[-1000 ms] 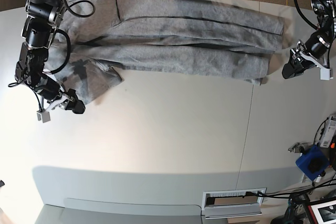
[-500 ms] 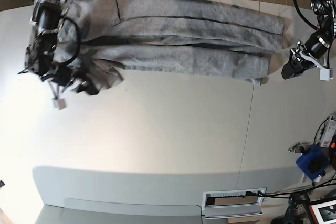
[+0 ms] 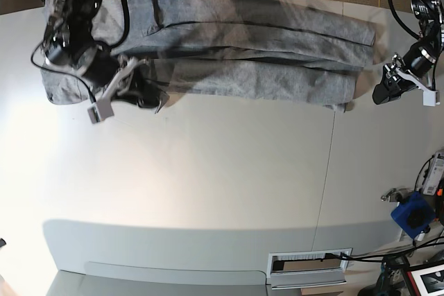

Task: Fold the T-shirt properly
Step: 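Release the right gripper and move it to the sleeve by the collar, then grasp the sleeve with the right gripper and fold it onto the shirt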

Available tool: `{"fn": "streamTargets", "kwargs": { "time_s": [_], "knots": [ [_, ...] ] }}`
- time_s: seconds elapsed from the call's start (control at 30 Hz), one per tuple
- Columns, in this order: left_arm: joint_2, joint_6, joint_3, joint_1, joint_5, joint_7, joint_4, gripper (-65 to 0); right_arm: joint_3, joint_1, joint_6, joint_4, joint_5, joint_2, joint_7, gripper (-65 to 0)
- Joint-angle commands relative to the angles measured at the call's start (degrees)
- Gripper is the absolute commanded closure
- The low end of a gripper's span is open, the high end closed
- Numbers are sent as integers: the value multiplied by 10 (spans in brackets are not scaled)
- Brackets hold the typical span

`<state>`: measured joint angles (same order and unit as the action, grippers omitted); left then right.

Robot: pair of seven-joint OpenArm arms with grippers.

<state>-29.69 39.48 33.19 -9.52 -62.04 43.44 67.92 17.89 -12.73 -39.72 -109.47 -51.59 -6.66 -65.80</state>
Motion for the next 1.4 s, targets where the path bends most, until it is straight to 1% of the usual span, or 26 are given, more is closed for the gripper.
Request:
{"fn": "streamTargets", "kwargs": {
  "time_s": [0.0, 0.17, 0.4, 0.57, 0.7, 0.73, 0.8, 0.83, 0.87, 0.93, 1.03, 1.1, 1.17, 1.23, 1.3, 1.37],
  "knots": [
    [-14, 5, 5, 5, -12, -11, 9, -335, 2, -10, -3, -23, -12, -3, 10, 0],
    [-14, 5, 5, 5, -12, -11, 9, -335, 2, -76, -3, -61, -13, -3, 10, 0],
    [-14, 5, 5, 5, -12, -10, 9, -335, 2, -141, -3, -64, -15, -3, 10, 0],
    [-14, 5, 5, 5, -12, -10, 9, -335, 2, -161, -3, -64, -13, -3, 10, 0],
    [-14, 5, 5, 5, -12, -10, 9, -335, 2, -161, -3, -64, -1, -3, -5, 0],
    [-14, 5, 5, 5, -12, -10, 9, -335, 2, -162, -3, -64, 4, -3, -7, -11],
    [-14, 5, 5, 5, -12, -10, 9, -335, 2, -162, -3, -64, 7, -3, -7, -180],
    [-14, 5, 5, 5, -12, -10, 9, -335, 2, -161, -3, -64, 7, -3, -5, -241],
    [-14, 5, 5, 5, -12, -10, 9, -335, 2, -161, -3, -64, 7, -3, 1, -269],
    [-14, 5, 5, 5, -12, -10, 9, -335, 3, -156, -3, -64, 9, -3, 18, -270],
    [-14, 5, 5, 5, -12, -10, 9, -335, 16, -126, -3, -65, 44, -3, 43, -270],
    [-14, 5, 5, 5, -12, -10, 9, -335, 30, -94, -3, -65, 88, -4, 49, -270],
    [-14, 5, 5, 5, -12, -10, 9, -335, 40, -58, -3, -64, 146, -10, 50, -270],
    [-14, 5, 5, 5, -12, -11, 9, -335, 43, -26, -3, -63, 204, -32, 52, -270],
    [-14, 5, 5, 5, -12, -10, 9, -335, 43, -4, -3, -59, 246, -66, 67, -271],
    [-14, 5, 5, 5, -12, -10, 9, -335, 43, 12, -3, -46, 280, -103, 76, -290]
  ]
}}
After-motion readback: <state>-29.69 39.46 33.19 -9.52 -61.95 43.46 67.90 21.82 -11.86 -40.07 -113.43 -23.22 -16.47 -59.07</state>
